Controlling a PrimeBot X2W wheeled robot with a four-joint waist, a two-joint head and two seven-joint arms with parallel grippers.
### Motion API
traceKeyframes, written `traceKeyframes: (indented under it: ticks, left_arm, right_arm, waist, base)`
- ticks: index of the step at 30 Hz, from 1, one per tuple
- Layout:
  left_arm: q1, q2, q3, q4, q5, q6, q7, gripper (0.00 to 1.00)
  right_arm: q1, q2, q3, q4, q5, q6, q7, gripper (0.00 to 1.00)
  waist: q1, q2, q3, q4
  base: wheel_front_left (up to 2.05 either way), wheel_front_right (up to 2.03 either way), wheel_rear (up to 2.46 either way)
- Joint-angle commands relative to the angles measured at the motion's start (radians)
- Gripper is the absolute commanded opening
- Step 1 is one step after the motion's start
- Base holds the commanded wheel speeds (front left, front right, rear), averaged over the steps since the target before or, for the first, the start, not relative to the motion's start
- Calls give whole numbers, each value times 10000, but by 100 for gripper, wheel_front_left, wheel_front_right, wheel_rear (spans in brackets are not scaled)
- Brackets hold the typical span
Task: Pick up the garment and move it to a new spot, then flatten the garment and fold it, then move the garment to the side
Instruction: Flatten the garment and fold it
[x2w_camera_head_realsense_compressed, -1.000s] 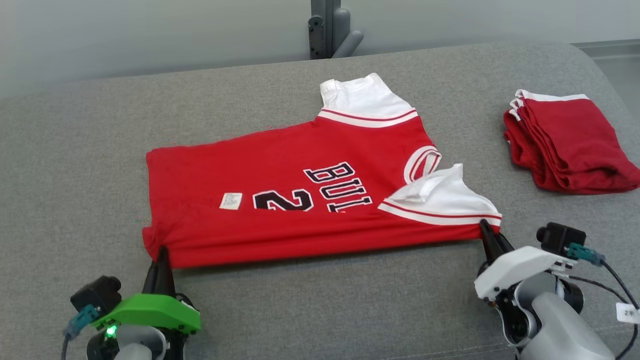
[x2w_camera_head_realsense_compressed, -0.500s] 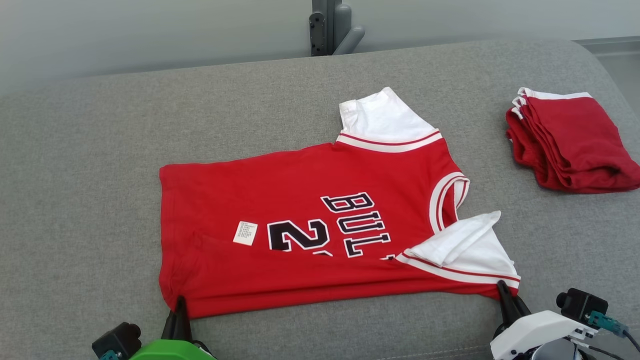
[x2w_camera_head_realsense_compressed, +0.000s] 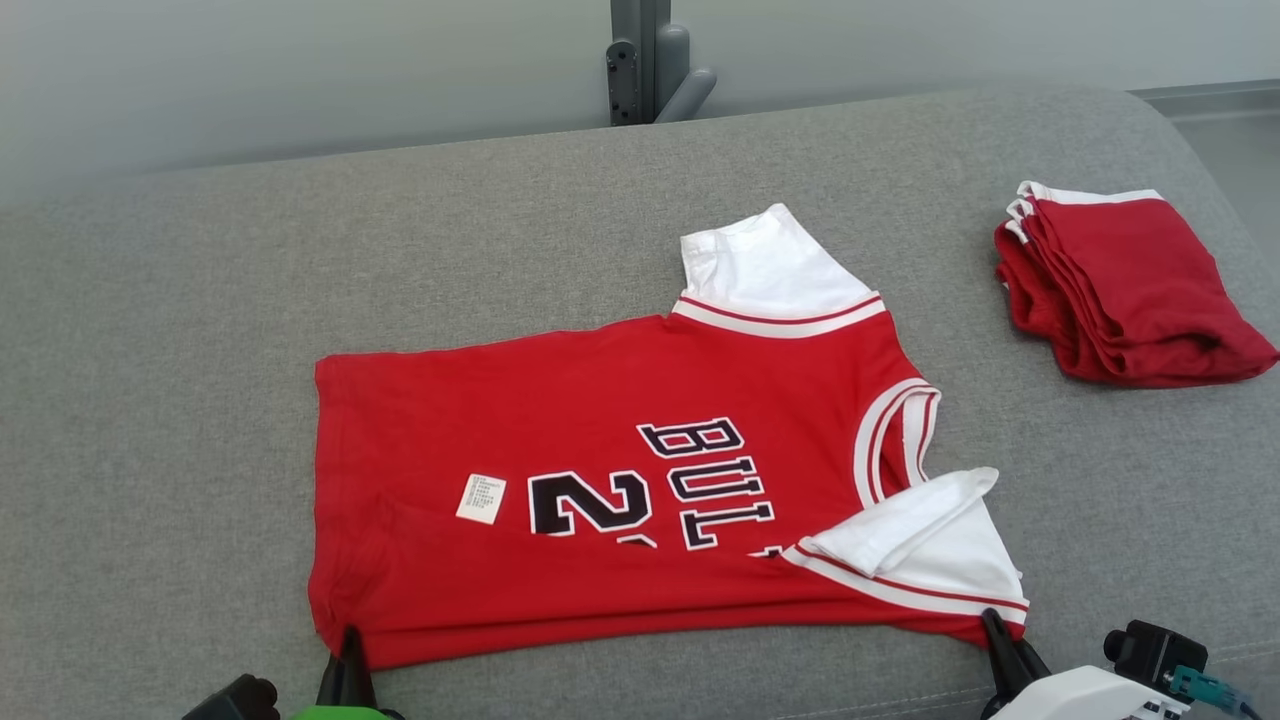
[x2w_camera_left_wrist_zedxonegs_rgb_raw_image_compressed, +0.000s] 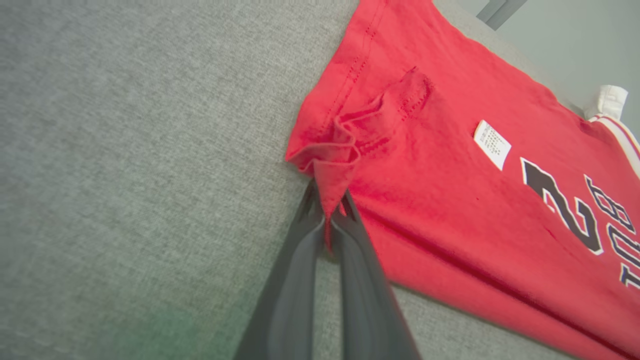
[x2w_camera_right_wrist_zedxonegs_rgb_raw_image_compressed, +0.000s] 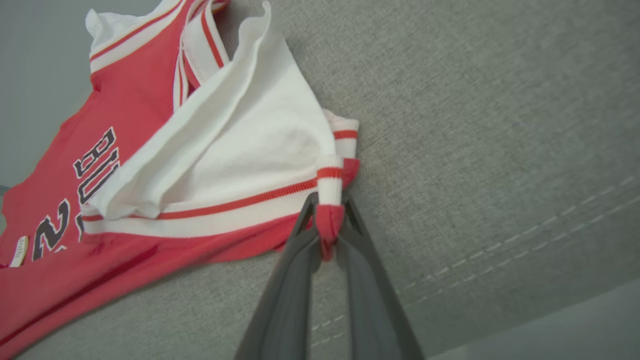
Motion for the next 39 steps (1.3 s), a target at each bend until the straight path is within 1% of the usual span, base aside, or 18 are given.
traceKeyframes:
  ticks: [1,3,4,5,6,7,8,10,11,12,16,17,23,26,28,33,39]
  left_arm:
    - [245,187,133,-45,28,156,-70,0]
    - [295,188,131,-123,80,235,-73,0]
    - [324,186,117,-167,85,281,-74,0]
    - [357,185,100,-206,93,300,-73,0]
    - [386,185,86,-233,105,319,-59,0]
    - [417,192,71,-258,110,365,-36,0]
    - [443,203,68,-293,114,390,-34,0]
    - [479,239,70,-403,148,430,-37,26]
    - [489,276,66,-493,194,438,-42,70]
    - [488,308,71,-575,223,454,-46,100]
    - [472,608,-13,-955,524,623,-20,100]
    - [472,608,-13,-955,524,623,-20,100]
    - [253,1154,-41,-1701,694,817,500,100]
    - [-206,1549,-220,-2018,1046,839,808,100]
    - [-662,1689,-396,-2066,1112,739,1092,100]
    - [-2233,2161,-889,-1357,1530,442,2017,100]
    - [-4091,2632,-1212,208,1848,195,2822,100]
  right_arm:
    - [153,-98,18,120,93,-44,-82,0]
    - [125,-98,61,187,80,-44,-198,0]
    - [106,-100,58,218,84,-44,-256,7]
    - [87,-102,58,254,86,-44,-289,22]
    - [70,-104,38,278,98,-45,-336,43]
    - [56,-100,25,285,90,-40,-376,58]
    - [48,-92,4,278,44,-35,-416,100]
    - [41,-81,-101,248,-56,-34,-464,100]
    - [30,-79,-181,206,-131,-34,-502,100]
    - [18,-79,-261,146,-200,-34,-513,100]
    - [-56,-74,-670,-184,-603,-32,-492,100]
    - [-56,-74,-670,-184,-603,-32,-492,100]
    - [-254,-66,-1135,-977,-1214,-31,-201,100]
    - [-337,-66,-1186,-1367,-1500,-31,14,100]
    - [-443,-66,-1102,-1652,-1728,-31,219,100]
    - [-835,-119,-655,-2334,-2180,-29,833,100]
    - [-1414,-460,192,-2895,-2328,-29,1428,100]
  waist:
    - [0,0,-32,-19]
    - [0,0,-60,-37]
    - [0,0,-74,-46]
    - [0,0,-87,-51]
    - [0,0,-99,-56]
    - [0,0,-112,-60]
    - [0,0,-123,-65]
    - [0,0,-144,-76]
    - [0,0,-149,-84]
    - [0,0,-155,-91]
    - [0,0,-163,-129]
    - [0,0,-163,-129]
    - [0,0,-141,-217]
    - [0,0,-108,-226]
    - [0,0,-67,-234]
    - [0,0,198,-355]
    - [0,0,716,-621]
  base:
    - [0,0,0]
    - [0,0,0]
    - [0,0,0]
    - [0,0,0]
    - [0,0,0]
    - [0,0,0]
    - [0,0,0]
    - [0,0,0]
    - [0,0,0]
    - [0,0,0]
    - [0,0,0]
    - [0,0,0]
    - [0,0,0]
    - [0,0,0]
    - [0,0,0]
    - [0,0,0]
    - [0,0,0]
